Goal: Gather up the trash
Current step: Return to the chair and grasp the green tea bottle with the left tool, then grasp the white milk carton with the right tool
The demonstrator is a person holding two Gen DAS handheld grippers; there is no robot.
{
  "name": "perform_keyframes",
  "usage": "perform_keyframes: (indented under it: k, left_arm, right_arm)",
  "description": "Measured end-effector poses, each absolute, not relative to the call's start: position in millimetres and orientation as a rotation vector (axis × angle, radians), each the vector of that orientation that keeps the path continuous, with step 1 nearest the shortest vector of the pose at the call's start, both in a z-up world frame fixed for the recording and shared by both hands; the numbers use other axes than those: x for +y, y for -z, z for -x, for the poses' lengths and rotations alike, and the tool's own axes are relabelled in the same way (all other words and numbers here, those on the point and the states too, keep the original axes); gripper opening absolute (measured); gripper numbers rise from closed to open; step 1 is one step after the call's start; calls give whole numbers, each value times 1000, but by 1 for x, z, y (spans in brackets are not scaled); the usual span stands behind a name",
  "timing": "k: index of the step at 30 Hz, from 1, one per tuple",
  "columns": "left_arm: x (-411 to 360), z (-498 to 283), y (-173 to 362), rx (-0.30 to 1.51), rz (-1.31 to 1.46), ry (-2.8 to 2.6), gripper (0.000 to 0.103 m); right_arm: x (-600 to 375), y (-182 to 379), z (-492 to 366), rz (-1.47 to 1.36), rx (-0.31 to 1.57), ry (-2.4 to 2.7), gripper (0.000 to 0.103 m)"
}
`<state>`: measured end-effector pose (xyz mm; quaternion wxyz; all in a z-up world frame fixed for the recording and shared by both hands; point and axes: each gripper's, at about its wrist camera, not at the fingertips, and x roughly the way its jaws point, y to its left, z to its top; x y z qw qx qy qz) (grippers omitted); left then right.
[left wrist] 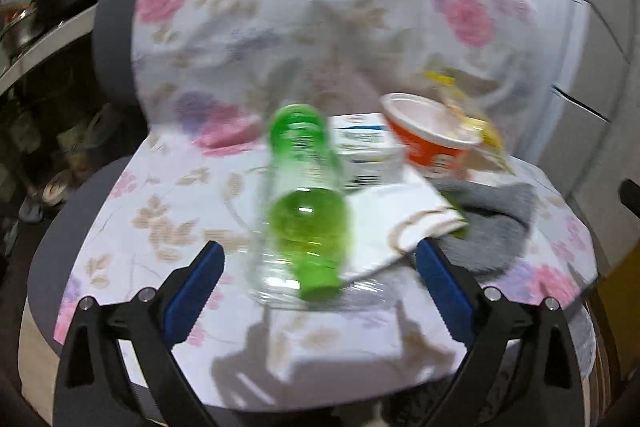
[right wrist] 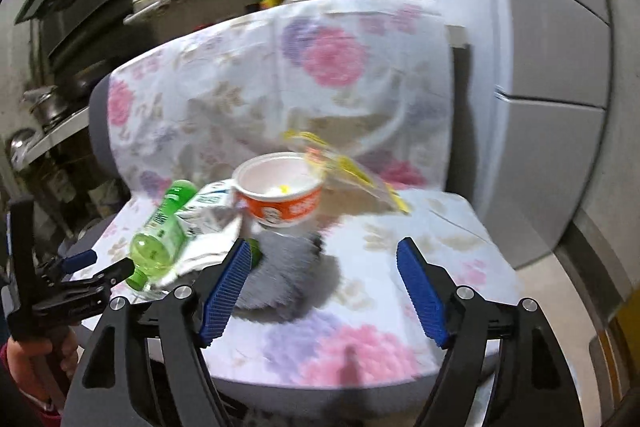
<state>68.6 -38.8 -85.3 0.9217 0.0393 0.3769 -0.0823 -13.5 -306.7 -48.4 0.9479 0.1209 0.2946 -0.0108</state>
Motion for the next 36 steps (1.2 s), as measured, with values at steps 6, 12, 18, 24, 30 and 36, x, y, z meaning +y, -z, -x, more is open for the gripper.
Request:
perform_keyframes:
  k: [6, 12, 18, 24, 30, 36]
  left_arm:
    - [-35, -116, 96, 839, -42, 175, 96]
    - [-50, -152, 119, 922, -69, 157, 87]
    - [-54, -173, 131, 976, -72, 128, 67]
    - [-50, -167, 119, 907, -59, 131, 62]
    - [-26, -139, 97, 831, -8, 147, 62]
    - [8, -117, 81, 804, 33, 124, 62]
  right_arm:
    - [-287, 49, -10, -216, 609, -9, 77]
    - [-288, 56, -22, -225, 625, 4, 77]
    - [-295, 63, -25, -233, 647, 20, 77]
    - [-288, 66, -26, -222, 659, 7, 77]
    - [-256, 59, -37, -163, 651, -45, 77]
    - [-210, 58, -65, -109, 629, -124, 87]
